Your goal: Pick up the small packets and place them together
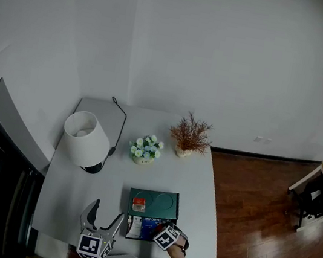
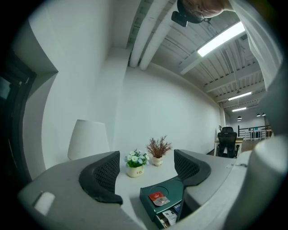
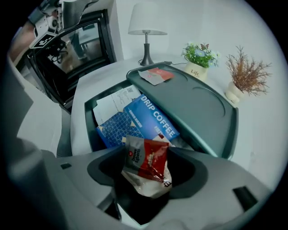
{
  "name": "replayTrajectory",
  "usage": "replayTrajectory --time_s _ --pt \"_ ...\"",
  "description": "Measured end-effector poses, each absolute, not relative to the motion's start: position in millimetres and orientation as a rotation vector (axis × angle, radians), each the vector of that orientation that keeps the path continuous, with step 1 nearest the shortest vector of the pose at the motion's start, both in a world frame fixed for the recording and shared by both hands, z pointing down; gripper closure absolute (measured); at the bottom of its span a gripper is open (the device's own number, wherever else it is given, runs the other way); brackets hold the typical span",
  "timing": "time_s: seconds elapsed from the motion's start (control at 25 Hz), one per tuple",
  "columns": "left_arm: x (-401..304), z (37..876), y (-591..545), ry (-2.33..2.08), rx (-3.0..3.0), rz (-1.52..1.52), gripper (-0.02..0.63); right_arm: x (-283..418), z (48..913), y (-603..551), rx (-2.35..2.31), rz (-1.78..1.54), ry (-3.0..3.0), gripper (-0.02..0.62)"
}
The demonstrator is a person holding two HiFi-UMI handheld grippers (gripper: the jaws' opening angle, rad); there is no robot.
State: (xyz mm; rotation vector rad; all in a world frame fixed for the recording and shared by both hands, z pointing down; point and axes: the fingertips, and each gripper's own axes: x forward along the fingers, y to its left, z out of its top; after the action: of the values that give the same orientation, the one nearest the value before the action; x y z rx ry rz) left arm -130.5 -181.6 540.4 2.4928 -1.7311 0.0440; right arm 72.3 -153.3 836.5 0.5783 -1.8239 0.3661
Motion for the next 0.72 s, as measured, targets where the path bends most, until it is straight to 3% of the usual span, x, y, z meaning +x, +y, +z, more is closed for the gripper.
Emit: replayTrajectory --time_s 0.4,0.44,0.48,0.72 --pt "-131.4 544.1 -184.1 -1.724 2.48 0.03 0.239 84.4 822.0 -146.2 0.628 0.27 -1.855 0.373" --pt "-130.5 544.4 -184.2 -1.72 2.481 0.028 0.239 84.2 817.9 -146.8 0.639 0.257 -1.871 0.416" --pt "-129.5 544.2 -184.5 -1.716 2.484 0.028 0.239 83.4 812.8 -147.2 0.65 0.248 -1.89 0.498" --pt "-127.6 544.5 -185.1 -1.706 2.489 0.029 0.239 75.4 783.0 -145.6 0.69 0.319 -2.013 0.565"
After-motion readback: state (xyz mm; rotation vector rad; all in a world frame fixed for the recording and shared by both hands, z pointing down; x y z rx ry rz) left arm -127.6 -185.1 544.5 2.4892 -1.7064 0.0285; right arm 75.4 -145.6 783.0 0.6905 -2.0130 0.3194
